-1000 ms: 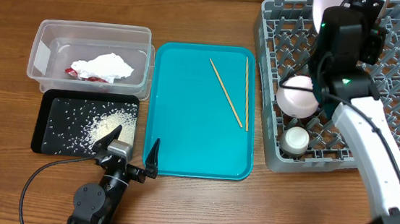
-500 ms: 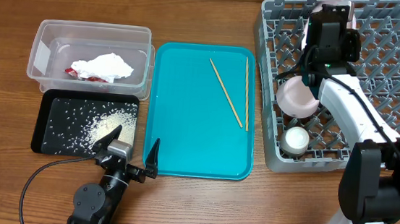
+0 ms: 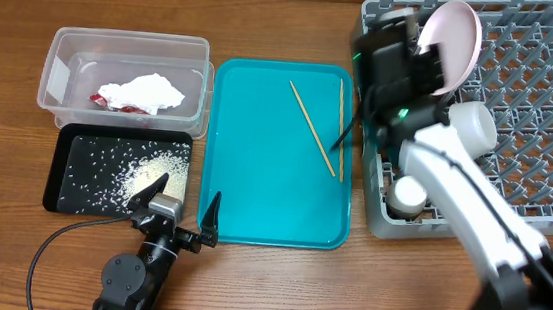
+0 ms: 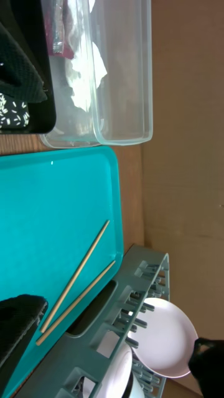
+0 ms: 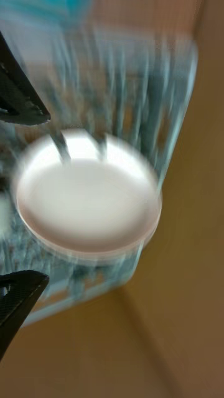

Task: Sort waste into correct bins and load items into the dishwasher
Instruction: 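Carry the white plate to the rack and stand it upright, then move right gripper to the teal tray and grasp a chopstick, then carry the chopstick to the rack and drop it in, then return right gripper to the tray and grasp the second chopstick, then carry the second chopstick to the rack and release it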

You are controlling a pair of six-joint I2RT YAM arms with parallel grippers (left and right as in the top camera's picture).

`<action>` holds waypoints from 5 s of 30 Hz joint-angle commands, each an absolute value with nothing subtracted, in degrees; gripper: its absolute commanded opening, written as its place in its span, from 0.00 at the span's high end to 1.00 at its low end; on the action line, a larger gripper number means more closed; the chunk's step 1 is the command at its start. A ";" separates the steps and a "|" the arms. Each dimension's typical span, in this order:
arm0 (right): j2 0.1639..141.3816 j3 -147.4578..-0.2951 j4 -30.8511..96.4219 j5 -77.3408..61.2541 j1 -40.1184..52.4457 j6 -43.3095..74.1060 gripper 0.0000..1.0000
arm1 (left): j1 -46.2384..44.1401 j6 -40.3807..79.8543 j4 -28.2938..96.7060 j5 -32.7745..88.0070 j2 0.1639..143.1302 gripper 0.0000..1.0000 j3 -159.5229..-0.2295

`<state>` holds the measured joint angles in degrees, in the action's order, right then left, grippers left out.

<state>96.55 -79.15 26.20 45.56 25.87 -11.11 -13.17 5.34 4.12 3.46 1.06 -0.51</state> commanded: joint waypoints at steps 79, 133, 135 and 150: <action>98.43 -87.05 47.42 7.62 19.59 3.11 0.44 | -13.43 4.69 4.19 3.66 0.75 0.00 -0.27; 104.12 -91.96 39.31 17.02 18.55 0.91 0.96 | -13.43 4.67 4.19 3.66 0.75 0.00 -0.27; 105.62 -91.88 38.28 15.09 17.34 0.03 0.96 | -13.43 4.67 4.19 3.66 0.75 0.00 -0.27; 95.07 -96.64 48.23 11.03 20.62 3.44 0.50 | -13.43 4.67 4.19 3.64 0.75 0.00 -0.27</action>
